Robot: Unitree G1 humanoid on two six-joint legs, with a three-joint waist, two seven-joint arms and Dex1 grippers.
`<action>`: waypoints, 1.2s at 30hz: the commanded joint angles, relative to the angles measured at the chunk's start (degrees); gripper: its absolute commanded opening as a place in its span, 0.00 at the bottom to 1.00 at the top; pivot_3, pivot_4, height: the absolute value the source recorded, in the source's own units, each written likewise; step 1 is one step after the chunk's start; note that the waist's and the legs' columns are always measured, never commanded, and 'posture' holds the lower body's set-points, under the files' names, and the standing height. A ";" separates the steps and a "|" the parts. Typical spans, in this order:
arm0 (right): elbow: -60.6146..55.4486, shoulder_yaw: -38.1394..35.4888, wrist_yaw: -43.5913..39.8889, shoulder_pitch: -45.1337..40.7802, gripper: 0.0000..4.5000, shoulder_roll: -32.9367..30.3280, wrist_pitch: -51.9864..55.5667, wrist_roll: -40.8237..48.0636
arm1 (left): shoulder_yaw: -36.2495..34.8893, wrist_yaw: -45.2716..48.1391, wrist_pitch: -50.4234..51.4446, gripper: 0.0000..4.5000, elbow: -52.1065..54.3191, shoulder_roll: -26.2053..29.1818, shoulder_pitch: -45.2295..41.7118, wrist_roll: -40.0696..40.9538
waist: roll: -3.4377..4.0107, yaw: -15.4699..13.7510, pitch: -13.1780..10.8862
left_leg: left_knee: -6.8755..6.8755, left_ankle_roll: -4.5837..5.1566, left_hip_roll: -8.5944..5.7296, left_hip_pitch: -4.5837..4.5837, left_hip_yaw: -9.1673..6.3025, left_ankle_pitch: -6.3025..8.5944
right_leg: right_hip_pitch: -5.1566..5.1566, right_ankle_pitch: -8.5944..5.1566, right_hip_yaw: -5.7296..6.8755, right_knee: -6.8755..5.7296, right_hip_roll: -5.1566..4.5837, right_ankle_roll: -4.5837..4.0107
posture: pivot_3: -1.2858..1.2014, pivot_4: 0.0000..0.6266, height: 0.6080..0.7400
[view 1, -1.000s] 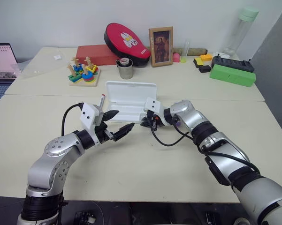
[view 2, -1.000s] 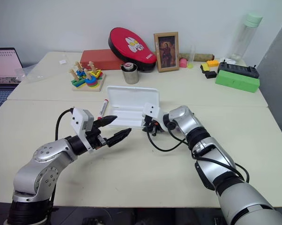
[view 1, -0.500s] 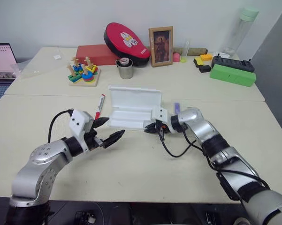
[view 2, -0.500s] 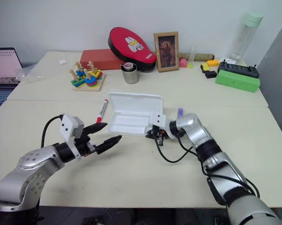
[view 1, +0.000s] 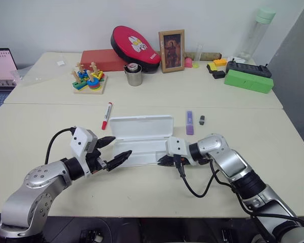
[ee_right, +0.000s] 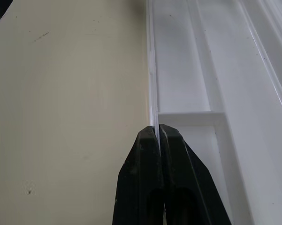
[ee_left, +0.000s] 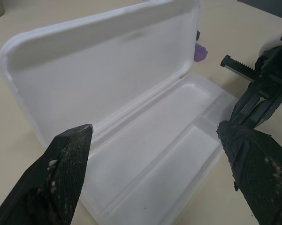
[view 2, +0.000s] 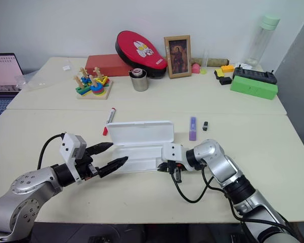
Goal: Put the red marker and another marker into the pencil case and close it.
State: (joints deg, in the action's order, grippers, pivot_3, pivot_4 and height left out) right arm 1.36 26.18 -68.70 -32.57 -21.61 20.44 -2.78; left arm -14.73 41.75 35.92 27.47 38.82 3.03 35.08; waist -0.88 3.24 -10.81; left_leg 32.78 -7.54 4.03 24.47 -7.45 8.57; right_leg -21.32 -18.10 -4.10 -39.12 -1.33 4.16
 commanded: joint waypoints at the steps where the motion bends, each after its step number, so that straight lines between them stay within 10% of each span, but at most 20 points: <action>1: -2.27 -0.23 1.24 -0.11 0.11 1.31 1.68 2.07 | -2.15 -1.67 0.33 1.00 0.93 0.20 -0.12 0.59 | 0.00 0.01 0.00 | 0.00 0.00 0.00 0.00 0.00 0.00 | 0.00 0.00 0.00 0.00 0.00 0.00 | 0.52 0.24 1.00; 11: -14.58 -14.40 -1.62 -2.46 0.66 -1.45 17.77 22.59 | -19.16 -9.26 4.23 1.00 -5.86 -0.97 -2.30 9.09 | -0.03 -0.12 0.01 | 0.00 0.00 -0.01 0.02 -0.01 0.00 | 0.00 -0.01 0.00 0.02 -0.02 0.01 | 0.52 0.24 1.00; 17: -13.56 -21.14 4.75 -8.70 0.99 0.72 20.28 28.55 | -16.02 -14.13 2.64 1.00 -14.27 1.09 -9.25 2.40 | -0.04 -0.13 0.02 | 0.02 0.00 0.00 0.01 -0.03 0.00 | 0.01 0.00 0.02 -0.01 0.00 0.02 | 0.52 0.24 1.00; 36: -9.07 -21.98 15.05 -13.95 1.00 3.16 14.24 28.29 | 8.64 -10.32 -3.88 1.00 -52.39 -4.09 -36.54 -17.81 | -0.04 -0.20 0.02 | -0.03 0.00 -0.02 0.15 -0.06 0.00 | -0.11 0.02 0.07 -0.01 0.00 0.00 | 0.52 0.24 1.00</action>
State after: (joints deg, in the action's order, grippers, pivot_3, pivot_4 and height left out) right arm -6.35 5.54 -54.35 -45.24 -18.62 35.77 24.15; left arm -6.75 31.36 32.16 -23.29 34.65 -32.15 18.64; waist -0.92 3.05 -10.79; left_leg 32.75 -7.54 4.01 24.62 -7.52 8.56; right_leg -21.43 -18.09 -4.01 -39.15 -1.33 4.15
